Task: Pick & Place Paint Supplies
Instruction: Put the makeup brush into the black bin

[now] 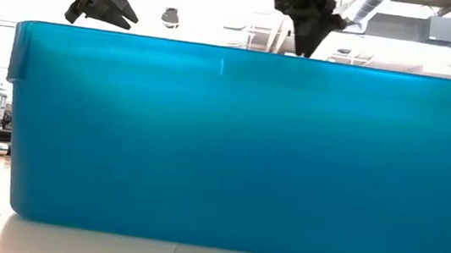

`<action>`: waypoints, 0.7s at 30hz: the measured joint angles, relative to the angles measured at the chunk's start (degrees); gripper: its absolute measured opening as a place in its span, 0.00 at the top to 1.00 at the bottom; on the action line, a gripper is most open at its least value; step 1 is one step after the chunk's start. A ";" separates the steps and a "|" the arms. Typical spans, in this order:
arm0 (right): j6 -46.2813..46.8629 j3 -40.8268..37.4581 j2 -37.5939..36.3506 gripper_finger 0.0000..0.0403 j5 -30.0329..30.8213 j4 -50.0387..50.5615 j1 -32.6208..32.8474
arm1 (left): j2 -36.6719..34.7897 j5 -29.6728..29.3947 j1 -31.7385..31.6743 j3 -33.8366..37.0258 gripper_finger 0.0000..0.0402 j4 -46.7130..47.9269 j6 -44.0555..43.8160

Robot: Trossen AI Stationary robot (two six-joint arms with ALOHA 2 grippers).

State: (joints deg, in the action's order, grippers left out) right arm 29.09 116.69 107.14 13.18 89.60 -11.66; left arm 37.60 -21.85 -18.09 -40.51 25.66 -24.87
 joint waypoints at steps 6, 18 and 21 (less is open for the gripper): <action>9.12 -9.33 -7.00 0.70 2.31 -0.73 1.94 | 0.63 -0.04 0.00 -0.02 0.71 -0.07 -0.01; 38.20 -50.31 -28.13 0.70 -1.94 -18.80 5.76 | 3.74 -0.04 0.01 -0.04 0.71 -1.03 -0.04; 44.02 -57.40 -30.50 0.70 -2.61 -23.14 6.71 | 5.10 -0.03 0.00 -0.03 0.71 -2.19 -0.04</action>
State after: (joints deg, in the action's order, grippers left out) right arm 73.11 59.30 76.64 10.57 66.47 -4.95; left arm 42.70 -21.88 -18.09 -40.55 23.48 -24.91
